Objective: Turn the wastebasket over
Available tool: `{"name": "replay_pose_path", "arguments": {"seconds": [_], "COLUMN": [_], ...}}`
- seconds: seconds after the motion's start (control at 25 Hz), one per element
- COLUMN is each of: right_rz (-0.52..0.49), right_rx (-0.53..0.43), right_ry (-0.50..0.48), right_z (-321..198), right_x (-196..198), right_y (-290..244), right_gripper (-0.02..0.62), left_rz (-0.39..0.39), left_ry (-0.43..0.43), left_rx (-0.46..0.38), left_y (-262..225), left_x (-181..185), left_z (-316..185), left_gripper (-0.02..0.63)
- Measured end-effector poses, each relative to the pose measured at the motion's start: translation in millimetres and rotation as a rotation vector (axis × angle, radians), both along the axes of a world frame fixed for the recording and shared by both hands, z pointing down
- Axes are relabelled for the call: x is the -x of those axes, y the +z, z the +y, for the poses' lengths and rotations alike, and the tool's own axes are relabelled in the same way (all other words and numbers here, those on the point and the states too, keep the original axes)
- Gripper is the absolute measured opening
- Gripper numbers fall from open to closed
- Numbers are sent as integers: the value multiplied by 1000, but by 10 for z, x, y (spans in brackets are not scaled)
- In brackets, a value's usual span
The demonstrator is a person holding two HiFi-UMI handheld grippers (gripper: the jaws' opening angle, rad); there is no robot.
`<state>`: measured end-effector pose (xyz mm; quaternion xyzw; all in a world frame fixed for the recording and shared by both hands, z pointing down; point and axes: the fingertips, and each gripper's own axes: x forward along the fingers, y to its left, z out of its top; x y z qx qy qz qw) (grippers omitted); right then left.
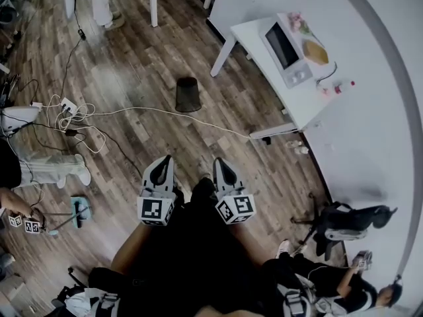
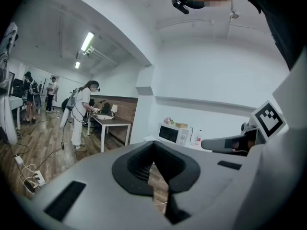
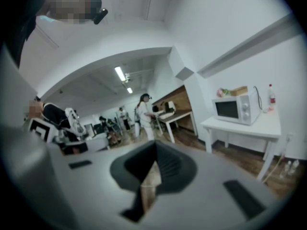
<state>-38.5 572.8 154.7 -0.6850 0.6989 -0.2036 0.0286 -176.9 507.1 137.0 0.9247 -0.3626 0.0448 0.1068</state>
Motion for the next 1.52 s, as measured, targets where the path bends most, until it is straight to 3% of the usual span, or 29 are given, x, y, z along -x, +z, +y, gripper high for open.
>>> {"name": "replay_pose_path", "arguments": {"seconds": [0.24,0.6,1.08,1.52], "right_rz": [12,39,65,127], "right_rx": [20,25,90,137], "right_ry": [-15,-77,-176,-323], "right_z": [-93,-662,-1832,-2872], "right_x": [71,-78,-901,-1558], "right_y": [90,249,560,1031], "right_gripper": [31,31,31,31], "left_rz": [4,-14,-64,-99], "left_ry": [-16,-59,-95,-201], "left_rx": [28,41,76,96], "left_y": [77,230,410,485], "left_x": [102,-16,-840,-1459], "left_z": [-90,-513,-1547,-2452], "left_gripper": [32,32,32,32]}}
